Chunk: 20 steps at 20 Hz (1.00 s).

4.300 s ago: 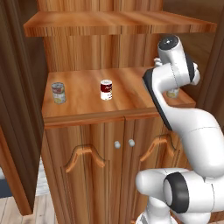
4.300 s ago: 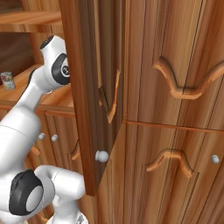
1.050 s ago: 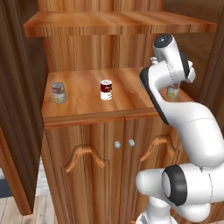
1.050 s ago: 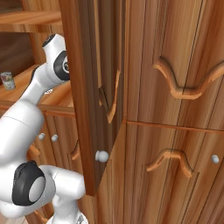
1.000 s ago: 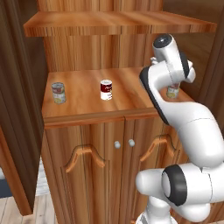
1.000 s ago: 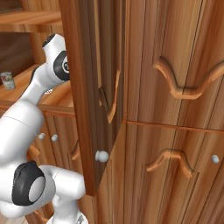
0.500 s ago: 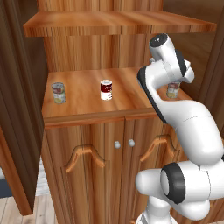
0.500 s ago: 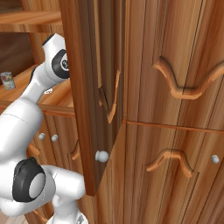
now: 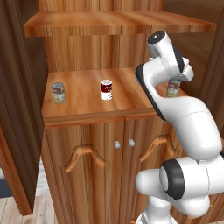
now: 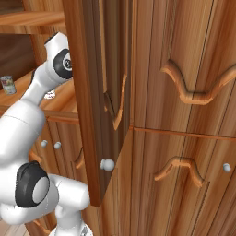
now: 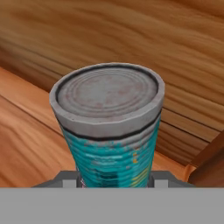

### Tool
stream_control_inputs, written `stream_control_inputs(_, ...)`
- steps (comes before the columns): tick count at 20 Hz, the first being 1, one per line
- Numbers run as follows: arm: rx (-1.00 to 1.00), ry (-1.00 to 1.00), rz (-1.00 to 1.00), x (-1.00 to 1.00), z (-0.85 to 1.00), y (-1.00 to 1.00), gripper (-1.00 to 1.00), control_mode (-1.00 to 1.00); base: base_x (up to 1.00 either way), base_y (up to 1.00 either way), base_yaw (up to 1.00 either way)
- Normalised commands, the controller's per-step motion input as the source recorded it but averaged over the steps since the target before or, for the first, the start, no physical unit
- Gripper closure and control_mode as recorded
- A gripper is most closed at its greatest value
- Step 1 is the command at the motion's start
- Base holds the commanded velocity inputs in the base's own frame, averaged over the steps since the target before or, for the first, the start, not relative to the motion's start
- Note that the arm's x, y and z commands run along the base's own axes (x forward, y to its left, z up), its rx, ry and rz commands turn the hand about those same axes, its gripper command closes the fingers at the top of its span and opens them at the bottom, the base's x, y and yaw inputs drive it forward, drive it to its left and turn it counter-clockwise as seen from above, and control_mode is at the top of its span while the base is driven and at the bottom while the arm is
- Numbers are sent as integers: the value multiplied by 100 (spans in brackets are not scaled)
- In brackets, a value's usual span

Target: Stack two cans on top of the other two cans in the cabinet.

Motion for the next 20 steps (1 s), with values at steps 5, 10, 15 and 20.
stream_control_inputs(5, 0, 0, 0, 0, -13, 1, 100, -100, 0, 0, 0)
stream_control_inputs(10, 0, 0, 0, 0, -17, -5, 100, -100, 0, 0, 0)
stream_control_inputs(15, 0, -1, 0, 0, -14, -3, 100, -100, 0, 0, 0)
stream_control_inputs(20, 0, -3, 0, 0, -20, 0, -100, -100, 0, 0, 0)
